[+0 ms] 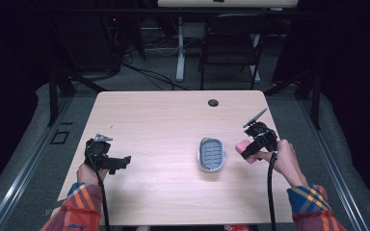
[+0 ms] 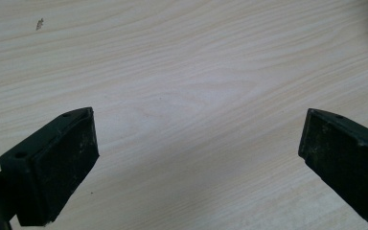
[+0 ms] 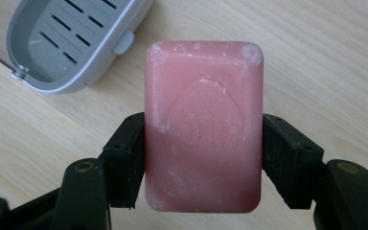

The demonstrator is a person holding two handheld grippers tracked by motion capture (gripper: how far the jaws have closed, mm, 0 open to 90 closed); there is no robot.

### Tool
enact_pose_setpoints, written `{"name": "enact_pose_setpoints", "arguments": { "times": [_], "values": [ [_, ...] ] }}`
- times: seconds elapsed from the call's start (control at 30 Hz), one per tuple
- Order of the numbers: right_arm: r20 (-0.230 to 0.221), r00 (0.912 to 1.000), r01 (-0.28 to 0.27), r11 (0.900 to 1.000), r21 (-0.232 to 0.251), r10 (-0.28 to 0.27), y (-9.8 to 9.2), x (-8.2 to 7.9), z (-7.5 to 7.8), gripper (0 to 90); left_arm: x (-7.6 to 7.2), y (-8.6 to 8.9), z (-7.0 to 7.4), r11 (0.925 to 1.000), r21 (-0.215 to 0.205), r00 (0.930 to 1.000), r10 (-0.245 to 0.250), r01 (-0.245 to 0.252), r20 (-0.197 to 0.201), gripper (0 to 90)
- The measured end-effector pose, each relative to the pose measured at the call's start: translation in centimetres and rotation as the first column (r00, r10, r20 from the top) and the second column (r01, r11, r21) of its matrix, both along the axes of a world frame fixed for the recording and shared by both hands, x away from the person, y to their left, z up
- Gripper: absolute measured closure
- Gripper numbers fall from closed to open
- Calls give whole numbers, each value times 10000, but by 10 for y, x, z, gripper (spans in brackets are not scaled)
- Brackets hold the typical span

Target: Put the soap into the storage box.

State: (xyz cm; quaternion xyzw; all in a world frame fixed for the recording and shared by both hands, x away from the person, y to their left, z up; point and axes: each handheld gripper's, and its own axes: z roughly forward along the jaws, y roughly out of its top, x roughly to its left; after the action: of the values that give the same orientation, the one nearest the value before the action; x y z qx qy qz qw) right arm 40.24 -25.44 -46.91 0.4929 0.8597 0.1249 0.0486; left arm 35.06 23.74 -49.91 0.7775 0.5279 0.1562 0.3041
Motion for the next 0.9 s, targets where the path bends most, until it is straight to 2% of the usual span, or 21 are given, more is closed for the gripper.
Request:
{"name": "enact_pose_setpoints", "arguments": {
  "times": [0.07,0.2,0.27,0.4,0.53,0.73,0.77,0.9],
  "values": [
    [-20,9999,-164,9999,45,164,1,1,3,373,0,0,0,10000,7,10000,-45,45,-35,0],
    [99,9999,-114,9999,97,113,4,2,5,373,0,0,1,10000,11,10000,-68,68,-35,0],
    [-9,9995,-306,9995,-18,306,6,3,10,373,0,0,0,10000,-4,10000,-38,38,-6,0],
    [61,9994,-331,9993,-142,332,9,4,13,373,0,0,1,10000,-15,10000,-77,77,-31,0],
    [125,9992,-375,9993,9,375,14,6,18,373,0,0,1,10000,-17,10000,-71,71,-50,0],
    [15,9978,-662,9974,-280,663,22,10,24,373,1,0,1,10000,-38,10000,-81,81,-15,0],
    [114,9986,-524,9986,-93,525,23,10,24,373,1,1,1,9999,-35,9999,-96,96,-35,0],
    [116,9980,-626,9980,-121,627,28,11,28,372,0,1,1,10000,-39,10000,-79,79,-10,0]
  ]
}}
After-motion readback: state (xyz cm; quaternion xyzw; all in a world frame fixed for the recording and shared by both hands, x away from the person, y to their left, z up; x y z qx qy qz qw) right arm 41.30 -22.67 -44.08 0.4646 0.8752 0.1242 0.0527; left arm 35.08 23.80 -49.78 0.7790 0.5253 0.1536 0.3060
